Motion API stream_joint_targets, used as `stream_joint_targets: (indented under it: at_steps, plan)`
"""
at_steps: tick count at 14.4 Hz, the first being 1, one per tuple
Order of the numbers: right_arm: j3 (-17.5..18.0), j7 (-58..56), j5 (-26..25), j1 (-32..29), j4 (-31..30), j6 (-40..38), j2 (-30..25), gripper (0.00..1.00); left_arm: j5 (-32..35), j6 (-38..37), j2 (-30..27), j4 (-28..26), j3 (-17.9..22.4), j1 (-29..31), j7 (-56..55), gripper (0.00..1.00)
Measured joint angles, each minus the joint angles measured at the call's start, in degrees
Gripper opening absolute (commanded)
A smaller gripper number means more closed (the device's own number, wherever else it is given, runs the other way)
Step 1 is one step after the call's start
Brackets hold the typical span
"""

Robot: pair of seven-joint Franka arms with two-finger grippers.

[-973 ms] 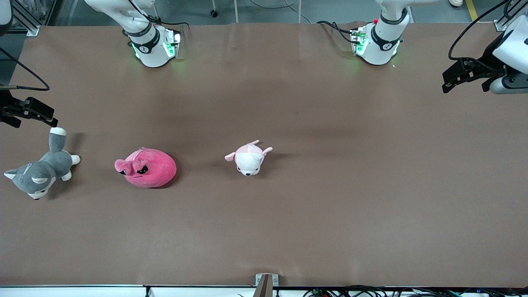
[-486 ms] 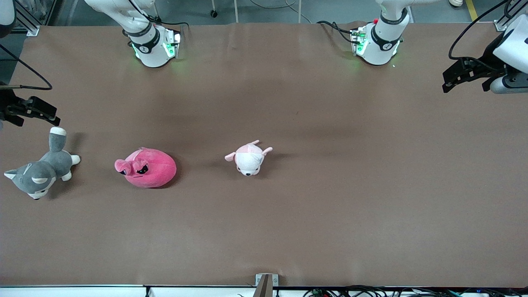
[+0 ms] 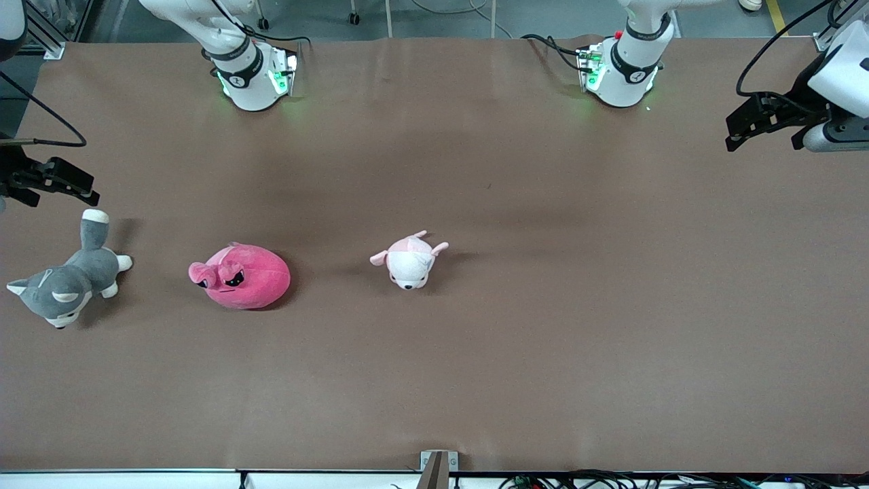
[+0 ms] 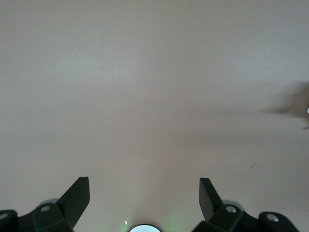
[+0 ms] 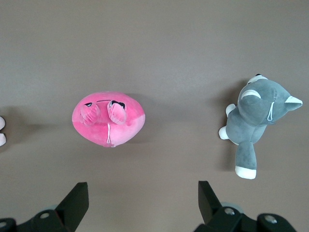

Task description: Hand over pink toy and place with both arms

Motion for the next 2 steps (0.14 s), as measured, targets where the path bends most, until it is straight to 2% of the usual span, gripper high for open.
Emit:
stream_joint_targets:
  at_steps: [2]
  plan:
    - [0.0, 0.0, 0.0, 0.0, 0.0, 0.0, 0.0, 1.0, 0.0, 0.0, 0.0, 0.4, 0.1, 0.2, 0.0, 1.0]
